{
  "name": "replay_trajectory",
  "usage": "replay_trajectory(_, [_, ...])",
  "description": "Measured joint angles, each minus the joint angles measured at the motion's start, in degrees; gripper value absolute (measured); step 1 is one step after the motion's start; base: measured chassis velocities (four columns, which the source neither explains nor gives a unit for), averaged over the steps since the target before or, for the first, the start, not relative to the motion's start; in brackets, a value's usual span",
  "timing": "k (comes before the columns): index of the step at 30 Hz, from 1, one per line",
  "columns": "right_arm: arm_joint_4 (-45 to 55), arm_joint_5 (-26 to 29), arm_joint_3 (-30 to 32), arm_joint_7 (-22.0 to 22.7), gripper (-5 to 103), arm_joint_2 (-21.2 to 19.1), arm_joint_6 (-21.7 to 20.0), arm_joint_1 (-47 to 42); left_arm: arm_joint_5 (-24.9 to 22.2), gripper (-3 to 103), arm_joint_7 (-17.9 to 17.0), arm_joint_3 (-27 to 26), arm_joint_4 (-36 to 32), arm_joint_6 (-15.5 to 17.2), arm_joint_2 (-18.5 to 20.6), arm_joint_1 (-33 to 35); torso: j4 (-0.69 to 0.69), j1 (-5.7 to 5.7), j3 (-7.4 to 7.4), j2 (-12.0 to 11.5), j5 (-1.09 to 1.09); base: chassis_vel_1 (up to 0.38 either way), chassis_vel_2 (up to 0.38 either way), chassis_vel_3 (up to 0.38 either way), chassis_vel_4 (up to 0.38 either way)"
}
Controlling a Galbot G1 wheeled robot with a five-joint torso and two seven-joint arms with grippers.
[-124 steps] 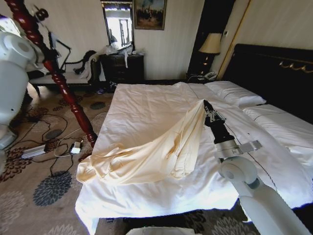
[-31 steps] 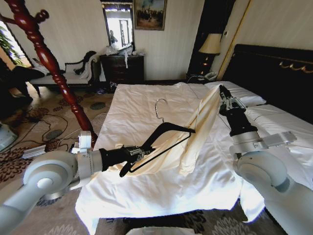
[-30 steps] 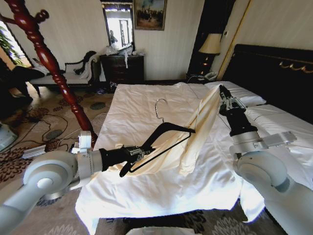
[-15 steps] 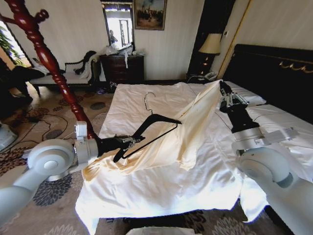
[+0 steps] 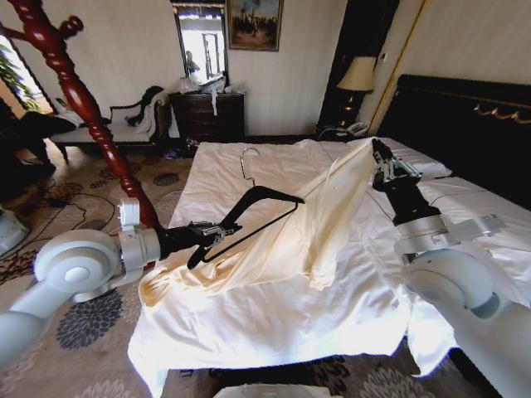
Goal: Pick up the clothes from the bed and hang them on the clothes hanger.
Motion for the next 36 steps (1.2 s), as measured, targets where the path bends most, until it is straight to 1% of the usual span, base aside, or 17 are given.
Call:
replay_trajectory(7, [0.5,0.5,0.0,0.0,0,-0.2,0.0,0.0,0.3,18,0.0,0.5,0.3,-0.1,-0.4,-0.1,0.00,0.00,0.00,0.0,0.00,0.000,0.000,0.000,0.000])
replay_trajectory(11, [0.9,0.4,-1.2,-0.4,0,0.5,0.2,-0.7,-0.3,18,-0.5,1.7,-1.9,-0.1,-2.3,0.5,0.00,0.00,0.00,0.0,0.00,0.000,0.000,0.000,0.000])
replay_trajectory(16, [0.3,0.2,-1.6,-0.8,0,0.8,0.4,-0.6,-0.8,18,-0.8,3.1,-3.6,0.0,-3.6,1.7,0.00,0.00,0.00,0.0,0.01,0.000,0.000,0.000,0.000])
replay_trajectory(20, [0.3,1.1,-1.6,-0.9,0,0.5,1.0,0.4,-0.5,18,-1.0,4.4,-3.9,0.4,-4.6,2.5,0.01,0.00,0.00,0.0,0.01,0.000,0.000,0.000,0.000])
replay_trajectory(23, [0.7,1.6,-1.8,-2.6,0,-0.1,2.5,1.1,0.0,18,-1.2,6.1,-3.2,0.7,-6.7,2.5,0.01,0.00,0.00,0.0,0.00,0.000,0.000,0.000,0.000])
replay_trajectory(24, [0.7,1.6,-1.8,-2.6,0,-0.1,2.5,1.1,0.0,18,-1.2,6.1,-3.2,0.7,-6.7,2.5,0.01,0.00,0.00,0.0,0.00,0.000,0.000,0.000,0.000])
replay_trajectory(28, [1.0,1.7,-3.3,-4.6,0,-1.5,4.1,1.4,1.5,18,-1.2,10.1,-0.8,1.2,-11.0,0.8,0.00,0.00,0.00,0.0,0.00,0.000,0.000,0.000,0.000])
replay_trajectory(29, [1.0,1.7,-3.3,-4.6,0,-1.5,4.1,1.4,1.5,18,-1.2,10.1,-0.8,1.2,-11.0,0.8,0.00,0.00,0.00,0.0,0.00,0.000,0.000,0.000,0.000])
replay_trajectory(31, [1.2,2.2,-4.5,-6.1,0,-2.6,5.2,1.2,3.9,18,-0.5,12.9,1.7,1.3,-14.6,-0.3,0.00,0.00,0.00,0.0,0.01,0.000,0.000,0.000,0.000])
replay_trajectory(32, [1.2,2.2,-4.5,-6.1,0,-2.6,5.2,1.2,3.9,18,-0.5,12.9,1.7,1.3,-14.6,-0.3,0.00,0.00,0.00,0.0,0.01,0.000,0.000,0.000,0.000])
replay_trajectory(36, [1.5,3.0,-6.1,-9.9,0,-4.6,7.4,0.7,10.0,18,1.6,16.6,8.1,1.1,-22.6,-1.8,0.00,0.00,0.00,0.0,0.00,0.000,0.000,0.000,0.000])
